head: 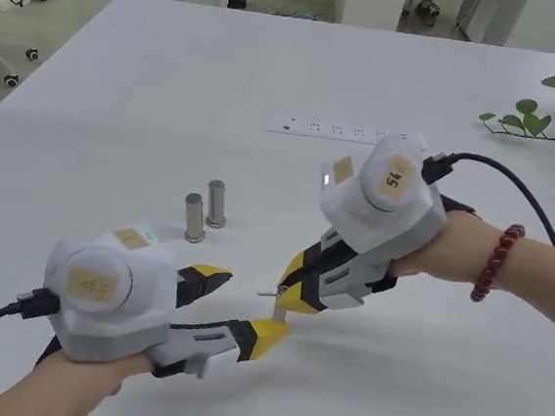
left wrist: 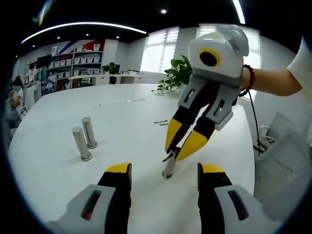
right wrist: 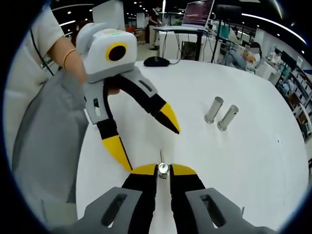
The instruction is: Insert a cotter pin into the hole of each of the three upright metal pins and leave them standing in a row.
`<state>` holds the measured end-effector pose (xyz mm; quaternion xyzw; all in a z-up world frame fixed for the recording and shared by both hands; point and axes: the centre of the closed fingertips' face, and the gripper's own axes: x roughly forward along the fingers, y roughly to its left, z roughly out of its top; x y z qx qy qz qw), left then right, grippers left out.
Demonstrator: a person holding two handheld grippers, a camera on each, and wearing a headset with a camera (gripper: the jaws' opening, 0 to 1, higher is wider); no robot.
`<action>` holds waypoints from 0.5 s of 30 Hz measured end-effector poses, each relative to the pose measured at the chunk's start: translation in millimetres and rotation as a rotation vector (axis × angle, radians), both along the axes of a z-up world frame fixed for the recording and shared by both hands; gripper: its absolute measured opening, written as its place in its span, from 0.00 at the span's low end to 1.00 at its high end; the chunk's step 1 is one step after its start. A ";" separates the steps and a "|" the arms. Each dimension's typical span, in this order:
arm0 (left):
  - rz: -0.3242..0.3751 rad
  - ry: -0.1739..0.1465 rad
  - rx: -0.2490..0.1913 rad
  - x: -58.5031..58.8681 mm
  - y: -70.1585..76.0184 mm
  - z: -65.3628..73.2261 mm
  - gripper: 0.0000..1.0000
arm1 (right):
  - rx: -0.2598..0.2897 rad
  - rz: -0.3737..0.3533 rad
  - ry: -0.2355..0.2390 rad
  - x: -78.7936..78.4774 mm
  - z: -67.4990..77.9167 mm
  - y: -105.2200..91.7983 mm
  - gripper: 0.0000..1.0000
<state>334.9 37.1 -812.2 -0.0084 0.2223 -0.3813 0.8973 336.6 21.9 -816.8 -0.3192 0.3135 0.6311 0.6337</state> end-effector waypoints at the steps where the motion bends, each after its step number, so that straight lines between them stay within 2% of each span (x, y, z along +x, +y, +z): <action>1: -0.001 -0.002 -0.001 -1.0 0.7 0.8 0.54 | -0.001 -0.002 -0.001 0.3 -0.1 0.8 0.10; 15: 0.006 -0.031 0.001 -9.4 15.1 11.3 0.61 | -0.006 -0.002 -0.017 6.8 1.5 17.5 0.10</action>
